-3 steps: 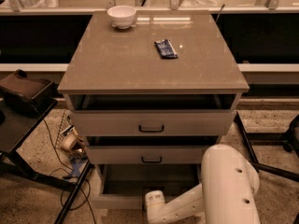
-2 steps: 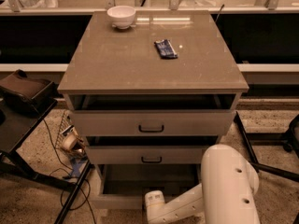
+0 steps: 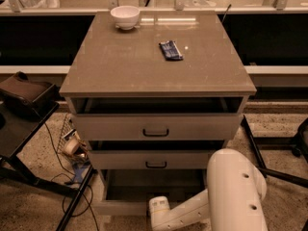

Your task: Open bottom drawer

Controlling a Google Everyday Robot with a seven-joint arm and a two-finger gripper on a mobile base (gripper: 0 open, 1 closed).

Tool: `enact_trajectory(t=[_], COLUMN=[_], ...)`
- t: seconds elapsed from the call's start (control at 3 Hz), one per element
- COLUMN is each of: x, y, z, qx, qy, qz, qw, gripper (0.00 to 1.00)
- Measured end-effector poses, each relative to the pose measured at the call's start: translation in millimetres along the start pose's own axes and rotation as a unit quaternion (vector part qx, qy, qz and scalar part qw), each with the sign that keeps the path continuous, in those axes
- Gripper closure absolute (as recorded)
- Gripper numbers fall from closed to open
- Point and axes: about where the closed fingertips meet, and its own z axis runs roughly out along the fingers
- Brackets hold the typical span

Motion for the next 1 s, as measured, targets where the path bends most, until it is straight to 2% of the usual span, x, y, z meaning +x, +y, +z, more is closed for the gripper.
enact_trajectory(t=[0.33, 0.67, 1.0], x=[0.0, 0.5, 0.8], y=[0.0, 0.8, 1.3], z=[0.0, 0.6, 1.0], qx=[0.0, -0.001, -0.001], qy=[0.0, 0.0, 0.001], qz=[0.0, 0.0, 0.0], qw=[1.0, 1.0, 1.0], gripper=[0.82, 0.59, 0.6])
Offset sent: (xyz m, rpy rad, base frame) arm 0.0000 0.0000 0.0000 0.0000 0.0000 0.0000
